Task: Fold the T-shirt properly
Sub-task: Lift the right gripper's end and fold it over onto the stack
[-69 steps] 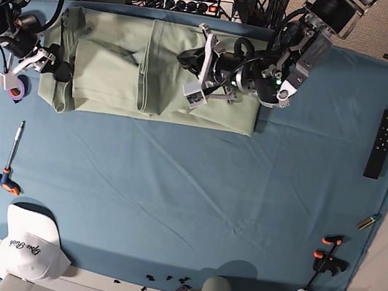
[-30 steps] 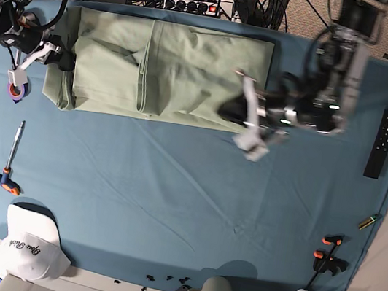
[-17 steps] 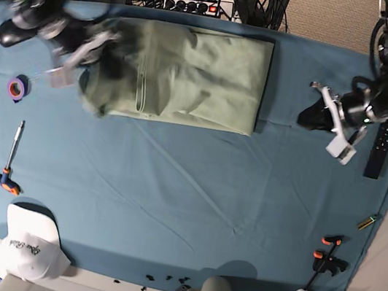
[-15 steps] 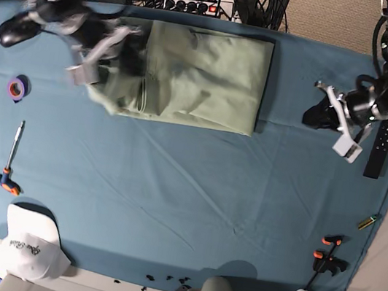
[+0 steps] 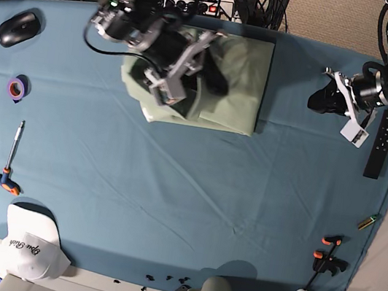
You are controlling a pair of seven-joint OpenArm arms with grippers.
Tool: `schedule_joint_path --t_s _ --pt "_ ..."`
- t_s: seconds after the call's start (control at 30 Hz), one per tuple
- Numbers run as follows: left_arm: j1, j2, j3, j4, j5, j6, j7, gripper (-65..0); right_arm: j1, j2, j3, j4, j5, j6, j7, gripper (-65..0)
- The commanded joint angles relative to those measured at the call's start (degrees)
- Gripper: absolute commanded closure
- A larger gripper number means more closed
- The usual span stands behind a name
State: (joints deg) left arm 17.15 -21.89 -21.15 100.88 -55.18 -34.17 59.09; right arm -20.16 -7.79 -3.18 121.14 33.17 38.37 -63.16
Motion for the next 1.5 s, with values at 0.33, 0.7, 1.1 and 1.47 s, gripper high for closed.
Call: schedule_joint_path --t_s 0.33,0.7,1.1,1.47 --pt "-0.31 -0.66 -0.42 0.98 -1.46 -0.42 -1.05 0.0 2.08 -0.33 -10.64 0.98 -17.70 -9.22 9.68 0.0" --pt "-0.31 -0.66 -0.42 0.98 -1.46 -0.44 -1.05 0.0 6.62 -0.33 -11.87 -11.43 -19.45 -12.76 12.20 0.0" --pt "-0.31 -0.66 -0.42 0.98 -1.49 -0.44 -1.07 0.0 10.49 -0.33 -11.87 -15.87 -11.93 -12.66 9.18 -12.5" --pt "-0.28 -0.68 -0.42 0.98 -1.49 -2.21 0.07 0.0 10.45 -0.31 -11.87 -11.08 -3.15 -7.21 2.58 -26.6"
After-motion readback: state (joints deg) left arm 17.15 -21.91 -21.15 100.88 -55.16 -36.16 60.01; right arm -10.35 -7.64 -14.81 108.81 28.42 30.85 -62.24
